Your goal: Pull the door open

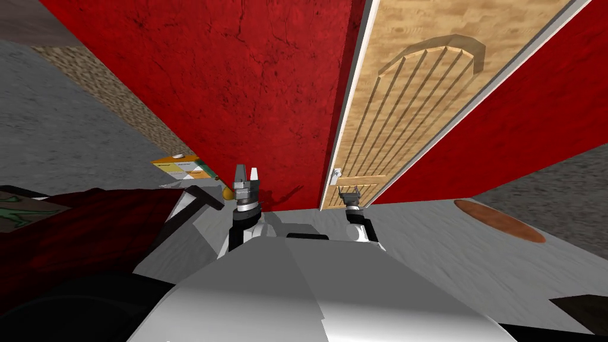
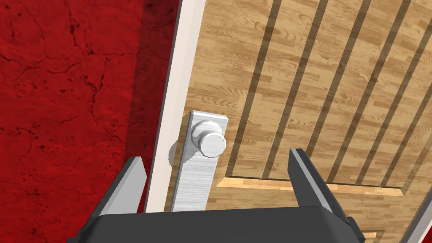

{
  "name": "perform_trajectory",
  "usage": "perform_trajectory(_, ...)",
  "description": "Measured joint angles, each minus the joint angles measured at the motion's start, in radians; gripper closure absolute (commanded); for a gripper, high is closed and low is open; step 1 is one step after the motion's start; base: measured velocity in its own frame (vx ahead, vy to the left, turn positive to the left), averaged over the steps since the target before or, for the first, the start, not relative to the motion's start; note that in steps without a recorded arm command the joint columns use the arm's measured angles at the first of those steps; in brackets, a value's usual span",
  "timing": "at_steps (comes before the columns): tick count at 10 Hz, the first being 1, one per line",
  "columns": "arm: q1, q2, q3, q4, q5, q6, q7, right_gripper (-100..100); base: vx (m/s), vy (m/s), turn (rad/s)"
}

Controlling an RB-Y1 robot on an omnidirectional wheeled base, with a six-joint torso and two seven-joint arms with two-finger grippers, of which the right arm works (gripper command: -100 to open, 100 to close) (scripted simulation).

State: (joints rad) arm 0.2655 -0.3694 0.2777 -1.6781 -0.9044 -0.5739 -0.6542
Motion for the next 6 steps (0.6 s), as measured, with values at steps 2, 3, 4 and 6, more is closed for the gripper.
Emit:
perform_trajectory(2,-0.015,-0.019,0.013,0.031,-0.055,0.005,-0.031,-100,0.037,-0.128,0.201)
perform_trajectory(3,-0.017,-0.029,0.022,0.042,-0.080,0.007,-0.046,-100,0.024,-0.128,0.212)
perform_trajectory(4,-0.028,-0.034,0.031,0.061,-0.103,0.007,-0.059,-100,0.008,-0.102,0.207)
perform_trajectory(6,-0.034,-0.050,0.042,0.080,-0.151,0.011,-0.083,-100,0.015,-0.103,0.154)
